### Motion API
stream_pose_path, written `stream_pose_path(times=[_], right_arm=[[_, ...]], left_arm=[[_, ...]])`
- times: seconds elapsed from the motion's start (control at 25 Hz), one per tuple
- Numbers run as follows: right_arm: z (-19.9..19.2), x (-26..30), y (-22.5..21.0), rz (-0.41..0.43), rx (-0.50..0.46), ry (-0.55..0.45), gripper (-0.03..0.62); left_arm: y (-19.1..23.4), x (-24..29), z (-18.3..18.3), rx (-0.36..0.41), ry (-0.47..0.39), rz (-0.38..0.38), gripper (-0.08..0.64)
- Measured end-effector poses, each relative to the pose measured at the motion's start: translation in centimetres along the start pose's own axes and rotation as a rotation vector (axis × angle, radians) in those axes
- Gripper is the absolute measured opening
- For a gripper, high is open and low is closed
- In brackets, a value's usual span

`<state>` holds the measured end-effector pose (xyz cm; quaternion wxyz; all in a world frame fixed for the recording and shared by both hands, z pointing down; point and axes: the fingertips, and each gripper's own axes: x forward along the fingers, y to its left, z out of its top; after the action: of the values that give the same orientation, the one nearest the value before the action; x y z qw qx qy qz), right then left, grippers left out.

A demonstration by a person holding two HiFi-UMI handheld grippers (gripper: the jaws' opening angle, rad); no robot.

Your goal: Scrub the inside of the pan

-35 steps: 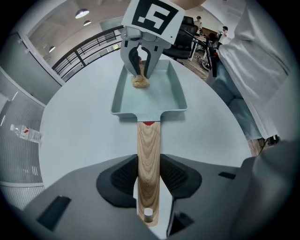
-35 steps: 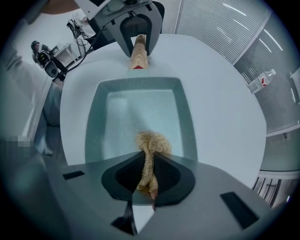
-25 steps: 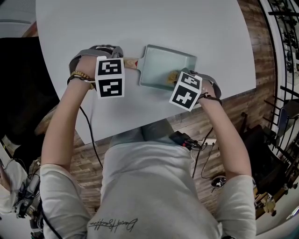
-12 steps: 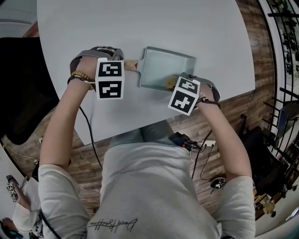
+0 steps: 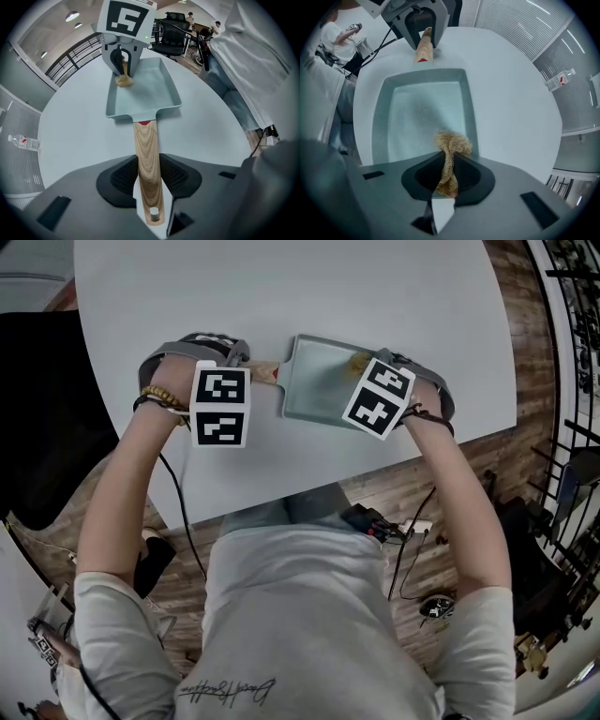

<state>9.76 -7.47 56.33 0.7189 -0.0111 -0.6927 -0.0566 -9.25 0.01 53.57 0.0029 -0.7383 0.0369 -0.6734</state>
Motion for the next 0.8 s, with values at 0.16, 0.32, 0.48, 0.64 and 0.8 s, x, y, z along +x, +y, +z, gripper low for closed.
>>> stream_pose_path(times=[0.16,0.32,0.48,0.64,0.8], right_arm=[[0.00,-0.09,-0.63,0.002,-0.002,0.004,0.069],[-0.10,-0.07,-0.48,-0.041,-0.015,-0.004,0.069],[0.12,-0.09,-0.32,-0.045,-0.016,-0.014,0.069],[0.23,-0.41,0.17,-0.054,-0.027,-0.030,0.067],[0.18,-0.52,0.11,-0.037,0.015,-0.061,0.067]], left_arm=[[0.11,-0.06,0.14,-0.001,-0.001,0.003,0.152],[0.05,-0.07,0.20,-0.013,-0.003,-0.004,0.152],[0.02,0.00,0.05,-0.019,-0.004,-0.010,0.152],[0.11,-0.10,0.09,-0.020,-0.005,-0.009,0.152],[0.35,-0.07,0.11,-0.012,-0.005,-0.005,0.152]])
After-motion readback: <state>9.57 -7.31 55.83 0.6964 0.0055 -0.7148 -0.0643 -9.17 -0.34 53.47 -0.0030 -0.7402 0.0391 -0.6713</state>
